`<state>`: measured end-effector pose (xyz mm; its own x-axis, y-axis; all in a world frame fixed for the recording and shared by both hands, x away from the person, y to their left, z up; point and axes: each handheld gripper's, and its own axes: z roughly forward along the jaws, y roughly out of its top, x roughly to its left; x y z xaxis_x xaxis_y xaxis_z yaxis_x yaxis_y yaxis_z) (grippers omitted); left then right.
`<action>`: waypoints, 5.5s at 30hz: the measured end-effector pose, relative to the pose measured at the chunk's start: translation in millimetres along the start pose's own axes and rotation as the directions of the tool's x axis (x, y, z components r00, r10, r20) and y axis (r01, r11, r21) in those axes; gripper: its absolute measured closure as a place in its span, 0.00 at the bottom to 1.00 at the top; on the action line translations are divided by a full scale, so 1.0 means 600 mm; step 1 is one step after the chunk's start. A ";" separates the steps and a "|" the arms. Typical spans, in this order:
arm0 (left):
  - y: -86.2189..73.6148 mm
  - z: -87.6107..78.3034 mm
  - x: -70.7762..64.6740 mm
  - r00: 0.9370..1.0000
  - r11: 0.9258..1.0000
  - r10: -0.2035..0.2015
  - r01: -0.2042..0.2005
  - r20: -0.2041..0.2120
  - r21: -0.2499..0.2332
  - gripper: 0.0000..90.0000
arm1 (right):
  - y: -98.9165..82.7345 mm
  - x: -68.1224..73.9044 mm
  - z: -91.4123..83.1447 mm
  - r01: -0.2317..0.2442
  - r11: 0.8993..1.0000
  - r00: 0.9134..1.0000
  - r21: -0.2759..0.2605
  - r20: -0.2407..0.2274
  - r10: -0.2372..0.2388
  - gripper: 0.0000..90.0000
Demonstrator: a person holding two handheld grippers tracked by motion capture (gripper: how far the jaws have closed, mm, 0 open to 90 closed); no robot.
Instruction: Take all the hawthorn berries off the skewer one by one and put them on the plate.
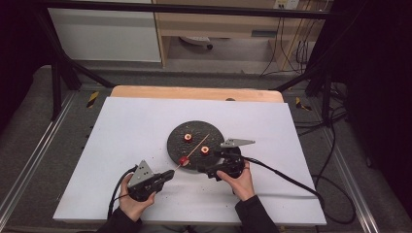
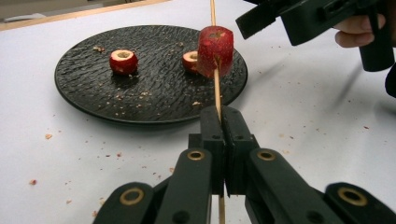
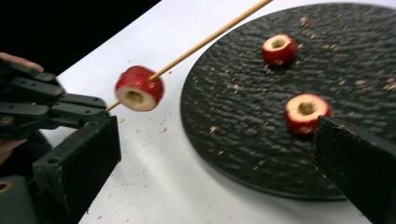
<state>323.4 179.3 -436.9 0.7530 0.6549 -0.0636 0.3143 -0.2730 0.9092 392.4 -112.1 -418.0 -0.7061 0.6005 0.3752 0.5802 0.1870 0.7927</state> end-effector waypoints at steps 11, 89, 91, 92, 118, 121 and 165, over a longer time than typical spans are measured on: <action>0.003 0.021 -0.023 0.999 1.000 0.022 -0.023 0.026 0.016 0.98 | -0.013 0.018 -0.001 -0.031 0.999 0.997 -0.025 -0.068 0.029 0.11; 0.000 -0.005 -0.012 0.999 1.000 0.009 -0.009 0.042 -0.007 0.98 | 0.063 -0.100 -0.095 -0.140 0.971 0.981 -0.196 0.109 0.163 0.66; 0.001 -0.007 -0.006 0.999 1.000 0.001 0.000 0.033 -0.006 0.98 | 0.063 -0.099 -0.084 -0.131 0.975 0.981 -0.180 0.117 0.153 0.66; 0.001 -0.008 -0.004 1.000 1.000 -0.003 0.003 0.030 -0.007 0.98 | 0.063 -0.098 -0.078 -0.131 0.976 0.981 -0.171 0.118 0.152 0.66; -0.001 -0.013 0.021 0.999 0.999 -0.035 0.035 -0.002 -0.005 0.98 | 0.057 -0.121 0.083 -0.116 0.993 0.972 -0.014 0.206 0.117 0.66; -0.001 -0.012 0.021 0.999 0.999 -0.037 0.037 -0.004 -0.001 0.98 | 0.052 -0.123 0.089 -0.113 0.994 0.971 0.006 0.215 0.109 0.66; 0.067 0.019 0.052 0.997 0.993 -0.061 0.065 -0.046 0.098 0.98 | -0.078 -0.088 -0.106 0.131 0.988 0.960 0.087 0.238 -0.149 0.01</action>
<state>366.0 180.7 -406.9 0.7054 0.7017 -0.1000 0.4179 -0.2977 0.8583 376.7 -202.3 -444.2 -0.6674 0.7336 0.1281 0.5157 0.3311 0.7902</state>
